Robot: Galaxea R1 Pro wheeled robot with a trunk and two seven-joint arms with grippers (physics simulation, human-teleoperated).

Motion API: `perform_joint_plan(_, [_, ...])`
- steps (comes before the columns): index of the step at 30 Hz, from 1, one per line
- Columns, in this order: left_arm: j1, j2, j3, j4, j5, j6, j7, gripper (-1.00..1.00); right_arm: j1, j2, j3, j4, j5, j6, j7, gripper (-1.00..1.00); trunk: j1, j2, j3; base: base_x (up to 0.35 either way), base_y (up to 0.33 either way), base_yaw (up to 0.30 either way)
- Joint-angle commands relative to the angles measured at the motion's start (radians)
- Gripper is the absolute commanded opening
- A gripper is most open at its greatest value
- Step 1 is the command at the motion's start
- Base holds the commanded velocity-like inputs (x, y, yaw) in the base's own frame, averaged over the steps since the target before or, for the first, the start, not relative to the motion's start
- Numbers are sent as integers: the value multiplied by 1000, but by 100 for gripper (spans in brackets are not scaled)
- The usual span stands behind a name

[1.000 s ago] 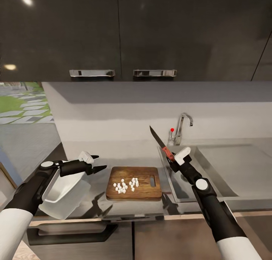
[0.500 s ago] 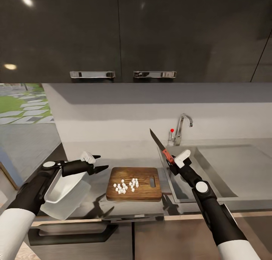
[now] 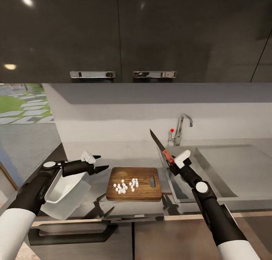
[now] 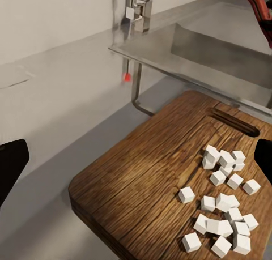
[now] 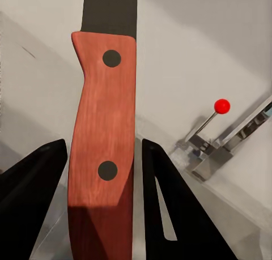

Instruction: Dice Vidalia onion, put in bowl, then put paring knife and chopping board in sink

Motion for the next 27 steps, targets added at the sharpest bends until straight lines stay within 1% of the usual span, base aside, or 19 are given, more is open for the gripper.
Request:
perform_joint_plan(1, [-1,1,-3,0,9,10,0,100,-1,0,1,-1,8,2,3,-100,0,-1,-1,0,0,0])
perform_joint_plan(4, [0,0,-4,0,9,10,0,100,-1,0,1,-1,8,1,3,-100,0,-1,-1,-34,-130,0])
perform_joint_plan(10, [-1,0,-4,0,9,10,1,100,-1,0,1,2,8,1,3,-100,0,-1,-1,-75,-271,0])
perform_joint_plan(13, [-1,-1,-4,0,9,10,1,100,-1,0,-1,36,8,8,1,-100,0,-1,-1,-15,-225,0])
perform_joint_plan(15, [-1,-2,-4,-1,9,10,0,100,-1,0,-4,57,8,55,-2,-100,0,-1,-1,-3,-65,0])
perform_joint_plan(16, [-1,-3,-4,-2,9,10,0,100,-2,1,-8,78,8,118,-14,-100,0,-1,-1,-1,-21,0])
perform_joint_plan(17, [-1,-3,-4,-2,9,10,-1,100,-2,1,-8,83,8,132,-18,-100,0,-1,-1,-1,-17,0])
perform_joint_plan(18, [-1,-3,-4,-4,9,10,-6,100,-2,1,-10,107,7,168,-37,-100,0,-1,-1,0,-7,0])
perform_joint_plan(21, [-1,-3,-4,-7,9,10,-9,100,-4,3,-11,154,6,185,-58,-100,0,-1,-1,0,-3,0])
perform_joint_plan(22, [-1,-4,-4,-7,9,10,-10,100,-6,3,-11,186,6,188,-69,-100,0,-1,-1,0,-1,0])
perform_joint_plan(23, [-1,-4,-4,-7,9,10,-11,100,-10,4,-11,241,4,188,-93,-100,0,-1,-1,0,0,0])
perform_joint_plan(24, [-1,-5,-3,-8,9,10,-11,100,-13,5,-11,272,-7,187,-116,-100,0,-1,-1,0,0,0])
perform_joint_plan(25, [-1,-5,-2,-9,9,10,-11,100,-20,5,-11,305,-54,186,-156,-100,0,-1,-1,0,0,0])
perform_joint_plan(26, [-1,-5,-2,-9,10,10,-11,100,-23,5,-11,314,-88,186,-174,-100,0,-1,-1,0,0,0])
perform_joint_plan(27, [-1,-5,-1,-10,11,10,-11,100,-29,6,-10,322,-153,188,-203,-100,0,-1,-1,0,0,0])
